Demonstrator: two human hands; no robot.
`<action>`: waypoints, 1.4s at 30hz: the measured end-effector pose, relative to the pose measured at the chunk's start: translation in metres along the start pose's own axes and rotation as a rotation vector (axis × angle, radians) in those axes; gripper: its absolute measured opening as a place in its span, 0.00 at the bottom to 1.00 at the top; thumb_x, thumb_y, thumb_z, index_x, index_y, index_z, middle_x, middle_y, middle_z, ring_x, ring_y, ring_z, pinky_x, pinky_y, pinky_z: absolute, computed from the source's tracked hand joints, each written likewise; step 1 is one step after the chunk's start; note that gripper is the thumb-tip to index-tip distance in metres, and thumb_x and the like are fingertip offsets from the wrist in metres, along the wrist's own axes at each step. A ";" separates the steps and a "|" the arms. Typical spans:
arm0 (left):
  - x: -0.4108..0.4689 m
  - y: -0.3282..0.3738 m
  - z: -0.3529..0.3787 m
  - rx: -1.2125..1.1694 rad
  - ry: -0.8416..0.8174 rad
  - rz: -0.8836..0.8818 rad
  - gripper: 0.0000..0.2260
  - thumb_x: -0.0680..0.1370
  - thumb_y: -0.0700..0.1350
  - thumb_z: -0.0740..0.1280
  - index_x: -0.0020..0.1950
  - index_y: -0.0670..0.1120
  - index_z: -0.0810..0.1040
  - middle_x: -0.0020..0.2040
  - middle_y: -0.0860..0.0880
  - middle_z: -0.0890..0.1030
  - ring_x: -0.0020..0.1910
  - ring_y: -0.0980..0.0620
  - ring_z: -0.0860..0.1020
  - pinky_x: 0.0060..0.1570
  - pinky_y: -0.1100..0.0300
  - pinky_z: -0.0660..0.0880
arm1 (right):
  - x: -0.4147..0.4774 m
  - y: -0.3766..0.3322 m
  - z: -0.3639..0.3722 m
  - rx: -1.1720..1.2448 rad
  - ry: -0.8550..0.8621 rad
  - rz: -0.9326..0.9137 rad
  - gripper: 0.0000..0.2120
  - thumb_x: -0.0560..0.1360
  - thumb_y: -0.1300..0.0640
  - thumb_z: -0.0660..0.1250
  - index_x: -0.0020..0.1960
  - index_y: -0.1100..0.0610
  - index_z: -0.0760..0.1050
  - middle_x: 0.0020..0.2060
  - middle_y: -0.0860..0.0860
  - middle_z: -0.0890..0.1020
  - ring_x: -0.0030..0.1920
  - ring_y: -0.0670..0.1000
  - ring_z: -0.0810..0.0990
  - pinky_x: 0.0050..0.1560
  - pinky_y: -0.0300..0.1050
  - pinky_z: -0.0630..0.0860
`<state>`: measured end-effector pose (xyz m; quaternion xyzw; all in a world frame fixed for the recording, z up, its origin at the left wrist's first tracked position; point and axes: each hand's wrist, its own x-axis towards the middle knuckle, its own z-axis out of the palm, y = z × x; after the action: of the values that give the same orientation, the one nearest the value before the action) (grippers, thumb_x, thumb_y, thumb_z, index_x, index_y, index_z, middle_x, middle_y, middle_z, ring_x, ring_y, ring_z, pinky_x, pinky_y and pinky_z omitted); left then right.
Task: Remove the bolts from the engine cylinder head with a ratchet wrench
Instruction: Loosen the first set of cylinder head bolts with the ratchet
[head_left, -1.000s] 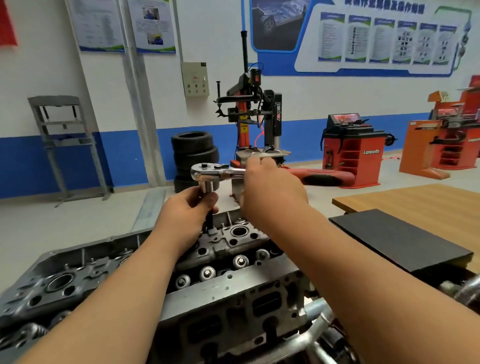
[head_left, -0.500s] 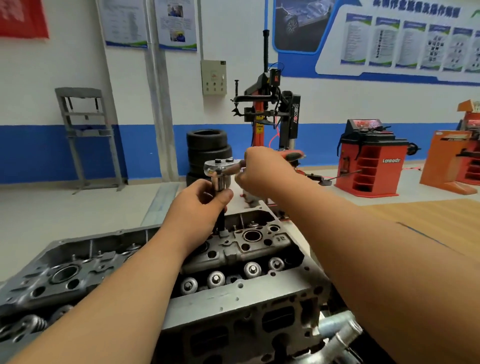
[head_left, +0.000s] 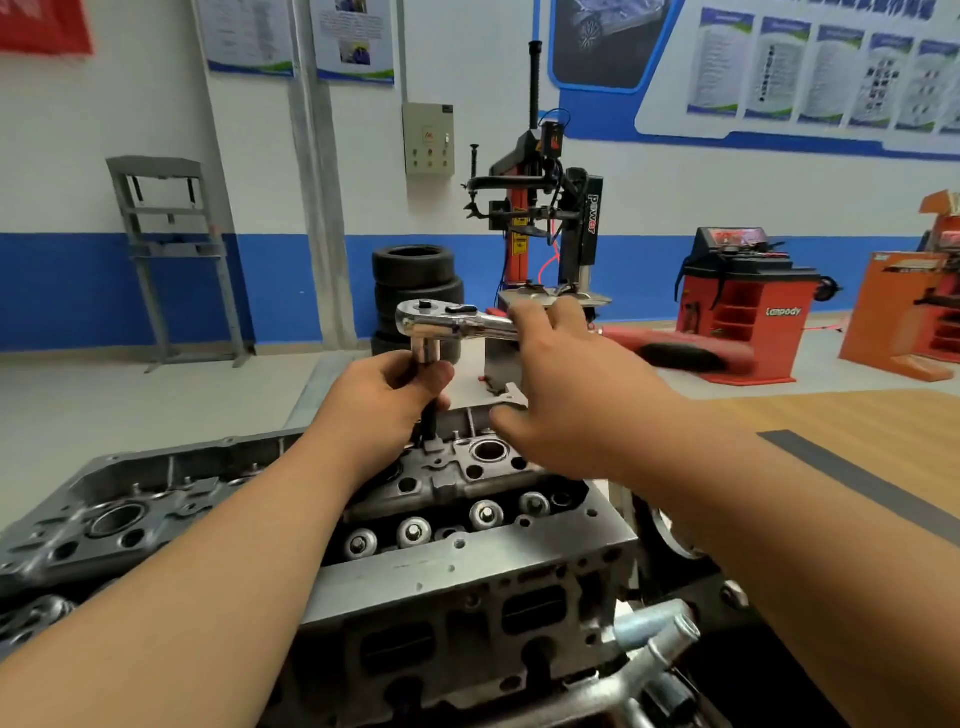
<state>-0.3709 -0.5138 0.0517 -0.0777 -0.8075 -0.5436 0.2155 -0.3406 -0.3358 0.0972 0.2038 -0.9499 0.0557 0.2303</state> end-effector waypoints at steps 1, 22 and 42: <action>-0.001 0.000 0.000 -0.005 0.001 -0.001 0.08 0.78 0.52 0.66 0.42 0.51 0.81 0.37 0.57 0.84 0.35 0.65 0.78 0.38 0.71 0.70 | -0.012 -0.004 -0.003 -0.008 -0.011 -0.033 0.39 0.72 0.45 0.67 0.74 0.52 0.48 0.63 0.55 0.61 0.39 0.53 0.70 0.37 0.44 0.71; 0.001 0.000 -0.003 0.027 -0.019 -0.054 0.09 0.79 0.53 0.64 0.43 0.51 0.80 0.36 0.58 0.84 0.30 0.65 0.77 0.34 0.66 0.69 | 0.096 -0.011 -0.006 0.056 -0.315 0.092 0.10 0.75 0.54 0.65 0.51 0.59 0.71 0.44 0.53 0.75 0.42 0.52 0.75 0.41 0.45 0.73; 0.004 -0.003 -0.001 0.009 -0.015 -0.061 0.07 0.80 0.50 0.64 0.47 0.50 0.79 0.37 0.58 0.84 0.31 0.66 0.78 0.32 0.71 0.70 | 0.127 -0.022 0.005 0.094 -0.345 -0.003 0.11 0.75 0.56 0.66 0.56 0.56 0.73 0.46 0.53 0.78 0.44 0.51 0.78 0.44 0.46 0.76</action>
<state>-0.3756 -0.5167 0.0511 -0.0563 -0.8136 -0.5455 0.1930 -0.4366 -0.4027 0.1511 0.2222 -0.9714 0.0640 0.0542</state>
